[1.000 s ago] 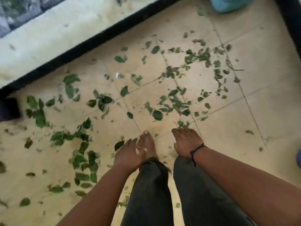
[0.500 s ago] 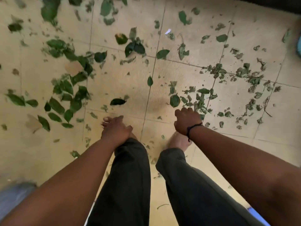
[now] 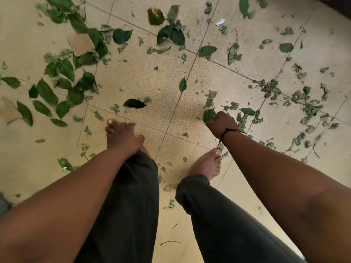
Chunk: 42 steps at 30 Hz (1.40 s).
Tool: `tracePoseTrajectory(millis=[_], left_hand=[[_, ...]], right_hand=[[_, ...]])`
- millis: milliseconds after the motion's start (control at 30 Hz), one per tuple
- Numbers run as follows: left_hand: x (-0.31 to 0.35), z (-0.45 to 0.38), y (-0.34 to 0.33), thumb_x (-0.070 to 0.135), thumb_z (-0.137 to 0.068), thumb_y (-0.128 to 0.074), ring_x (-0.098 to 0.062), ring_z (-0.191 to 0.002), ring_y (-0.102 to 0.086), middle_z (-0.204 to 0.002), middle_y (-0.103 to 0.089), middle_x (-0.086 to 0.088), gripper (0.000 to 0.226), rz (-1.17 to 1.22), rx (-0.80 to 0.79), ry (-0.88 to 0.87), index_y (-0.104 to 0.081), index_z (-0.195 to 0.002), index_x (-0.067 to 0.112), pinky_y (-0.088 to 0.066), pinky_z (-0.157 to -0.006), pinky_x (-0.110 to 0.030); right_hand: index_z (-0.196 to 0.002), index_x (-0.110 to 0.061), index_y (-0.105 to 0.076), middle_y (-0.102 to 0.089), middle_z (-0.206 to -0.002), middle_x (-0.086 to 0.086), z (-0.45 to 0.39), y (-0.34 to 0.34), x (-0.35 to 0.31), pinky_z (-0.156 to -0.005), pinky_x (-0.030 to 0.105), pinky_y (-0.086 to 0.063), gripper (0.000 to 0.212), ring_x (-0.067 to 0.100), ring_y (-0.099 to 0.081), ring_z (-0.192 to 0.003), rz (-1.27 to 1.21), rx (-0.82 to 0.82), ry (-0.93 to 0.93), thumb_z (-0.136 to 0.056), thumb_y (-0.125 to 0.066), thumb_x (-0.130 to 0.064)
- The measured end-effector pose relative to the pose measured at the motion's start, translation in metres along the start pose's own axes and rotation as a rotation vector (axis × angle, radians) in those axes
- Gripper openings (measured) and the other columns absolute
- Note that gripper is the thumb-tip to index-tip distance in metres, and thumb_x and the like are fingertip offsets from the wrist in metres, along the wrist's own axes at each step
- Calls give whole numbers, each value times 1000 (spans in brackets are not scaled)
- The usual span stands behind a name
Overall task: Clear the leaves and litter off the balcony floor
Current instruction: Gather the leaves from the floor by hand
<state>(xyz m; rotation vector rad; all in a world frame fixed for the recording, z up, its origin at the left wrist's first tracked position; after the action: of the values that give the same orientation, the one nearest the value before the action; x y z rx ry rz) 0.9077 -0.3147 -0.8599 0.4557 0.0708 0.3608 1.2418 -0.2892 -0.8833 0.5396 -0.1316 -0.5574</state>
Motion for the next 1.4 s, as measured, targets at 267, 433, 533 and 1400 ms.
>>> tracePoseTrajectory(millis=[267,433,533,1400], left_hand=[[1,-35,-6,48,-88,-54,-42,-137,-32,-152,-37,-8,63,-15,9,-4,-42,-145,23,-27,-112,-57],[5,-39,-7,47,-92,-51,-39,-140,-25,-154,-33,-3,54,11,-3,-8,-45,-142,27,-20,-112,-55],[9,-34,-6,54,-91,-50,-36,-139,-29,-152,-38,-2,48,146,-40,25,-50,-135,35,-19,-113,-53],[28,15,112,54,-90,-45,-22,-95,-69,-97,-70,1,39,1996,-594,-103,-71,-93,25,-54,-84,-39]], right_hand=[[-135,-5,-30,-53,-127,20,-30,-16,18,-88,46,-52,59,39,-56,-112,-329,116,-220,-91,-65,-23],[-123,-4,-49,-57,-122,20,-49,-13,14,-76,35,-40,37,36,-55,-111,-181,75,-150,-91,-64,-18],[-116,-4,-54,-59,-116,18,-45,-8,10,-75,33,-41,29,32,-56,-104,-155,37,-108,-93,-61,-22],[-81,-23,-59,-60,-67,-7,112,65,-260,-63,40,-53,22,11,-55,-60,-564,23,376,-84,-75,-37]])
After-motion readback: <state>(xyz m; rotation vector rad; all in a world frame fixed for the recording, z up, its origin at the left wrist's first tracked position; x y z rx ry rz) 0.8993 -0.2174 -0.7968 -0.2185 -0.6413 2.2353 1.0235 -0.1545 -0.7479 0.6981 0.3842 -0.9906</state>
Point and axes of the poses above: each hand's wrist, its own z-axis away from the middle knuckle, its own y-axis out of the back of the hand, x = y × z, the point moved 10 cm from there along -z, towards the middle knuckle
